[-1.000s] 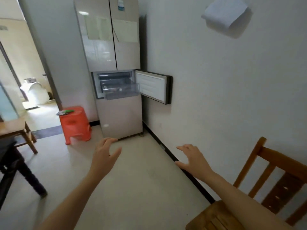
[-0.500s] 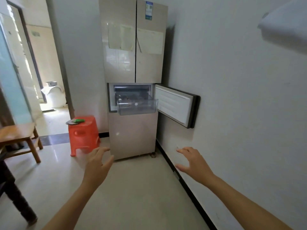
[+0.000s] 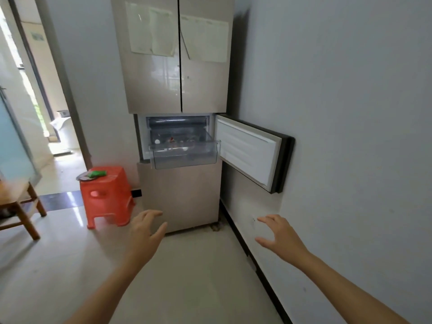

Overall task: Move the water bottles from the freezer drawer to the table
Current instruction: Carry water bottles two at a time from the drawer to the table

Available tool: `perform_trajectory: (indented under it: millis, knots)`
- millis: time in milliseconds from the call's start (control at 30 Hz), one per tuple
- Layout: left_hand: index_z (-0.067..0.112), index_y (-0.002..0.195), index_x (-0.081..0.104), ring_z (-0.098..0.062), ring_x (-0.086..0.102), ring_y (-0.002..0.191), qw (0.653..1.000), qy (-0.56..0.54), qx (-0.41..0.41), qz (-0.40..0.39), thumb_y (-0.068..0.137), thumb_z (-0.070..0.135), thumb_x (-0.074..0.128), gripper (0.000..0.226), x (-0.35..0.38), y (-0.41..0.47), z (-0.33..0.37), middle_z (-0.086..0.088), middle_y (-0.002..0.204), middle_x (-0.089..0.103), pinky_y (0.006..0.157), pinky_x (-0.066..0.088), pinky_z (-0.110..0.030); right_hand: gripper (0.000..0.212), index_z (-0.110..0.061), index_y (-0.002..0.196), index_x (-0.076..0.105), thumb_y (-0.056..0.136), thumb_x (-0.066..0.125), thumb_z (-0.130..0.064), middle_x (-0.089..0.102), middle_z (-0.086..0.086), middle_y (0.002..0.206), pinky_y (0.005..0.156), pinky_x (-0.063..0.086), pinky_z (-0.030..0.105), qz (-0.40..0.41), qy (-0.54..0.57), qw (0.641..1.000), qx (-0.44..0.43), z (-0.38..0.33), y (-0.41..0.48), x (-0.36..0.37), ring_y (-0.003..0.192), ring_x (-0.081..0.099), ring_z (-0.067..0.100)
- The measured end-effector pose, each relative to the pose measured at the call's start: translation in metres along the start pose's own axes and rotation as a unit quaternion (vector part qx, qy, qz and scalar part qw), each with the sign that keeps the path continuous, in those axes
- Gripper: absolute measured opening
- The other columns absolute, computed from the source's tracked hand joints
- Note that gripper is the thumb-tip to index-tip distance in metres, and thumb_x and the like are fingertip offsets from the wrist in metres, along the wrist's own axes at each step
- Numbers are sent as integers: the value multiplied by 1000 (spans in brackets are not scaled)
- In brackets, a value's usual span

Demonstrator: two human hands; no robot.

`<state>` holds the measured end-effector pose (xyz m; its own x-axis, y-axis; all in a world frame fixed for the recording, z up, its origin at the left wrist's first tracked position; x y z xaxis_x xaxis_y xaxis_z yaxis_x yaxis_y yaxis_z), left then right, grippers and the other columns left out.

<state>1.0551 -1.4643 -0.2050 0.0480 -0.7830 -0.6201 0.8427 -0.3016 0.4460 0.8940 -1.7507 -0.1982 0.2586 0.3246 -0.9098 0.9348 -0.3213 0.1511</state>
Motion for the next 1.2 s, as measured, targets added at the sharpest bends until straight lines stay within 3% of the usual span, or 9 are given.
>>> perform_trajectory:
  millis: [67,200,333,433,600,933,1000,1100,1200]
  knots:
    - [4,106,64,-30,54,106,1000,7,-7,-2,77,27,59,37,20,33,7,-14,110,61,90,40,-40,55,-18,134,42,86,60,-36,44,2,131,100,29,21,7,10,1000,-9,18,40,-6,121,39,15]
    - [5,105,63,-31,53,106,1000,18,-15,18,82,22,63,29,48,86,20,-13,110,60,88,38,-37,55,-20,135,40,86,59,-37,44,1,131,101,31,22,-4,12,999,-36,42,106,-8,121,40,15]
    - [5,101,65,-27,55,99,999,27,-28,4,71,50,43,59,80,104,16,-11,105,62,86,41,-36,58,-23,138,37,86,57,-40,40,0,136,103,32,24,-43,0,997,-61,55,157,19,124,37,14]
    - [4,103,65,-25,53,100,998,36,-56,-15,69,53,41,64,94,114,-2,-10,106,59,87,39,-33,60,-26,140,33,87,57,-41,33,-1,142,104,29,23,-96,-7,992,-86,53,186,50,128,33,14]
    - [4,106,63,-30,52,103,994,63,-90,13,81,10,67,27,99,159,-48,-15,111,58,87,38,-34,59,-27,141,32,88,55,-41,29,-3,145,106,25,24,-108,-11,986,-124,43,254,75,133,28,13]
    - [3,99,65,-33,55,103,990,21,-112,79,77,3,70,22,127,312,-153,-15,106,61,88,40,-39,58,-25,138,36,86,57,-41,35,-3,139,108,31,31,-73,8,987,-140,16,444,89,131,32,13]
    - [3,98,65,-29,55,101,994,6,-85,74,79,12,68,21,137,344,-156,-12,104,61,89,41,-38,56,-25,137,37,87,58,-39,36,-3,138,108,30,30,-66,13,989,-135,11,478,89,130,32,12]
    - [4,98,65,-19,50,99,996,-13,-52,71,74,41,51,46,146,385,-156,-3,102,57,89,36,-30,56,-24,137,38,87,58,-37,37,-4,136,106,26,22,-55,37,990,-125,4,516,101,129,32,10]
    - [6,98,65,-8,47,99,996,-28,-49,66,71,48,42,54,158,407,-169,2,102,54,87,32,-21,54,-24,136,39,87,58,-37,38,-5,136,107,26,23,-75,50,990,-112,7,535,123,128,31,9]
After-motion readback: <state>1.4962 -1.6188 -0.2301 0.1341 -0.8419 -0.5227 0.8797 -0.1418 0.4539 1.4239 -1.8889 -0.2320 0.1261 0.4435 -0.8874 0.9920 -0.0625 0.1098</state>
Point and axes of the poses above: each hand's wrist, its own y-axis towards the middle knuckle, its own x-axis out of the palm, z = x × y, the point moved 6 cm from there along y, towards the middle knuckle
